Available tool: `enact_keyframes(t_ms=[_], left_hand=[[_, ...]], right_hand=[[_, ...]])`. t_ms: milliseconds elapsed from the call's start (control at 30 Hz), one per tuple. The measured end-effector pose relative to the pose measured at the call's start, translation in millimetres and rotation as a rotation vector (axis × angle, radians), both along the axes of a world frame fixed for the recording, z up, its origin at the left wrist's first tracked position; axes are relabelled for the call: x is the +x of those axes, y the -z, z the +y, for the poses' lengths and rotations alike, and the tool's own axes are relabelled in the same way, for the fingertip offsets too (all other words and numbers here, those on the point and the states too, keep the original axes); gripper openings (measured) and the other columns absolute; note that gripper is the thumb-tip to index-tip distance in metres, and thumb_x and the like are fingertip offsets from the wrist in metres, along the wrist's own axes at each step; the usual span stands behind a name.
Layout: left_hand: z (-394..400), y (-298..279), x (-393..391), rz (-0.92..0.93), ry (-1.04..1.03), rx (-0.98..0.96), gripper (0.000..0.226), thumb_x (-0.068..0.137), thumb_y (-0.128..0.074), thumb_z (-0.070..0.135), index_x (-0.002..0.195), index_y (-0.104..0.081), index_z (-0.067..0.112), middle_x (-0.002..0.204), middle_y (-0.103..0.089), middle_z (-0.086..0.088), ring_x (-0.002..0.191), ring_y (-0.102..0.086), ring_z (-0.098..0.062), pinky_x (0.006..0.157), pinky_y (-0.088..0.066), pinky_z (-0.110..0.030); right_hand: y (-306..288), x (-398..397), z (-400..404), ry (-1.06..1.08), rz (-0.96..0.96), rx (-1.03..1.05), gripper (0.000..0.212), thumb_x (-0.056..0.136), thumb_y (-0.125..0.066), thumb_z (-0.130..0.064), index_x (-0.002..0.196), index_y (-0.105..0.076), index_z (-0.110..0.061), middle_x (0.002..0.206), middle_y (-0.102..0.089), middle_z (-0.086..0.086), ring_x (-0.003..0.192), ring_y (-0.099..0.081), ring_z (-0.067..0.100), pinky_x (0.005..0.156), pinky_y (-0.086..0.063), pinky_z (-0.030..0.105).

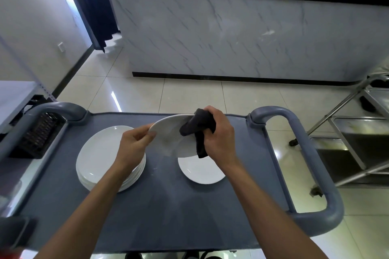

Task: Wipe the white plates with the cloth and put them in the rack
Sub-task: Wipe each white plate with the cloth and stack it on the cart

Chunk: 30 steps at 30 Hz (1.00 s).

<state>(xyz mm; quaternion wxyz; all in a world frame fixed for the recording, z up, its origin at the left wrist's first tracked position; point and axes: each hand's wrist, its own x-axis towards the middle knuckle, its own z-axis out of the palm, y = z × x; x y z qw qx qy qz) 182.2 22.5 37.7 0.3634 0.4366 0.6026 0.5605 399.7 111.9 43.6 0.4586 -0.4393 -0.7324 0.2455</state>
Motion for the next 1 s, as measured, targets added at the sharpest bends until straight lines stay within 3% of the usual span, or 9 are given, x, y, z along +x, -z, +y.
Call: enact_keyframes(t_ms=[100, 167, 267, 367, 467, 567, 700, 867, 1000], left_hand=[[-2, 13, 6, -0.174, -0.27, -0.084, 0.021, 0.099, -0.058, 0.017, 0.11, -0.076, 0.013, 0.107, -0.076, 0.004, 0.107, -0.068, -0.019, 0.083, -0.055, -0.036], [-6, 19, 12, -0.288, -0.44, -0.237, 0.028, 0.099, -0.056, 0.03, 0.094, -0.073, 0.009, 0.093, -0.074, -0.002, 0.093, -0.068, -0.025, 0.07, -0.051, -0.034], [-7, 21, 19, -0.588, -0.256, -0.579, 0.061, 0.095, -0.048, 0.063, 0.093, -0.069, 0.006, 0.09, -0.074, -0.011, 0.081, -0.067, -0.029, 0.063, -0.041, -0.033], [1, 16, 20, -0.773, -0.091, -0.675, 0.076, 0.09, -0.045, 0.073, 0.107, -0.069, 0.004, 0.104, -0.076, -0.013, 0.091, -0.068, -0.035, 0.064, -0.043, -0.033], [7, 10, 23, -0.856, -0.083, -0.685, 0.057, 0.091, -0.057, 0.056, 0.112, -0.066, 0.003, 0.11, -0.075, -0.013, 0.089, -0.07, -0.032, 0.062, -0.042, -0.031], [10, 10, 23, -0.987, -0.113, -0.619, 0.034, 0.091, -0.057, 0.027, 0.115, -0.061, 0.002, 0.113, -0.074, -0.015, 0.086, -0.075, -0.03, 0.056, -0.044, -0.026], [11, 11, 24, -1.17, -0.196, -0.471, 0.037, 0.093, -0.049, 0.0, 0.126, -0.054, -0.015, 0.118, -0.068, -0.028, 0.098, -0.072, -0.04, 0.067, -0.063, -0.036], [14, 10, 17, -1.143, -0.228, -0.395, 0.017, 0.095, -0.043, -0.007, 0.106, -0.055, -0.011, 0.117, -0.067, -0.025, 0.1, -0.071, -0.034, 0.074, -0.063, -0.041], [15, 10, 7, -1.055, -0.173, -0.419, 0.021, 0.102, -0.041, -0.001, 0.108, -0.057, -0.012, 0.094, -0.075, -0.018, 0.082, -0.075, -0.024, 0.072, -0.063, -0.033]], right_hand=[[4, 6, -2, 0.047, -0.005, 0.067, 0.058, 0.075, -0.054, 0.014, 0.122, -0.058, -0.02, 0.111, -0.065, -0.003, 0.104, -0.058, 0.021, 0.09, -0.047, 0.031], [7, 10, -3, 0.067, 0.003, 0.096, 0.061, 0.076, -0.055, 0.015, 0.121, -0.056, -0.026, 0.111, -0.065, -0.004, 0.103, -0.058, 0.019, 0.091, -0.045, 0.024], [11, 12, -5, 0.077, 0.004, 0.191, 0.063, 0.073, -0.055, 0.018, 0.119, -0.055, -0.025, 0.11, -0.067, -0.001, 0.101, -0.057, 0.019, 0.092, -0.039, 0.014], [16, 12, -7, 0.049, -0.011, 0.294, 0.058, 0.072, -0.054, 0.016, 0.117, -0.056, -0.021, 0.108, -0.067, 0.003, 0.095, -0.057, 0.021, 0.089, -0.043, 0.019], [24, 13, -10, 0.007, -0.047, 0.38, 0.046, 0.08, -0.051, 0.007, 0.117, -0.058, -0.019, 0.11, -0.068, 0.006, 0.093, -0.059, 0.026, 0.082, -0.05, 0.037], [32, 15, -12, -0.027, -0.071, 0.404, 0.042, 0.084, -0.049, 0.006, 0.117, -0.059, -0.018, 0.112, -0.068, 0.007, 0.094, -0.06, 0.027, 0.081, -0.051, 0.043], [44, 21, -11, -0.074, -0.138, 0.404, 0.042, 0.088, -0.049, 0.007, 0.121, -0.06, -0.019, 0.115, -0.066, 0.006, 0.094, -0.06, 0.029, 0.081, -0.05, 0.045], [49, 26, -10, -0.161, -0.24, 0.371, 0.048, 0.089, -0.051, 0.009, 0.127, -0.06, -0.019, 0.125, -0.061, 0.001, 0.102, -0.059, 0.027, 0.086, -0.05, 0.045], [45, 34, -10, -0.27, -0.339, 0.342, 0.047, 0.091, -0.047, 0.003, 0.132, -0.063, -0.013, 0.133, -0.059, 0.005, 0.119, -0.056, 0.025, 0.091, -0.05, 0.048]])
